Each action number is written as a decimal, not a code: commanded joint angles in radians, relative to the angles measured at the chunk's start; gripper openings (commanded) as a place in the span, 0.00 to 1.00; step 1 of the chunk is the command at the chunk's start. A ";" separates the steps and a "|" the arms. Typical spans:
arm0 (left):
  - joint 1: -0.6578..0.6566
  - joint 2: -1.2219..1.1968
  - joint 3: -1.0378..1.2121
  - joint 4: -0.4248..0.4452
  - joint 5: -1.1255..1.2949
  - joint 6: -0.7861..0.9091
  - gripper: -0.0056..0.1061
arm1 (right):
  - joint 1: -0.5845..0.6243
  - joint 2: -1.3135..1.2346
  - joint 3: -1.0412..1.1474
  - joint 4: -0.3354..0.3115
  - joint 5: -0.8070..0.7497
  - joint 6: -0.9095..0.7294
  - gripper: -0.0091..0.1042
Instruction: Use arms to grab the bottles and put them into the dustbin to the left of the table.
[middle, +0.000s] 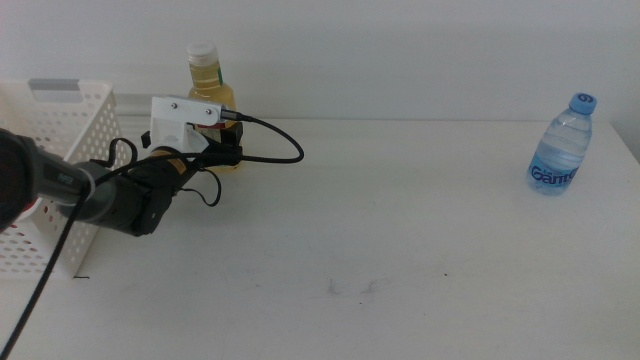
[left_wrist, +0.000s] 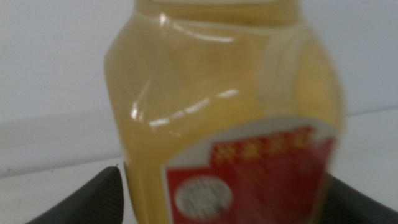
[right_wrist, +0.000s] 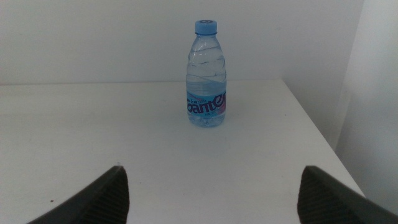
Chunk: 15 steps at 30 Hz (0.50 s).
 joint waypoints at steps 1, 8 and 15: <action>-0.002 0.020 -0.039 -0.028 0.008 -0.004 0.89 | -0.008 -0.004 0.004 -0.003 -0.006 -0.007 0.86; -0.002 0.049 -0.116 -0.053 0.101 -0.010 0.86 | -0.008 -0.004 0.004 -0.003 -0.006 -0.007 0.86; -0.001 0.015 -0.110 0.059 0.191 -0.136 0.42 | -0.008 -0.004 0.004 -0.003 -0.006 -0.007 0.86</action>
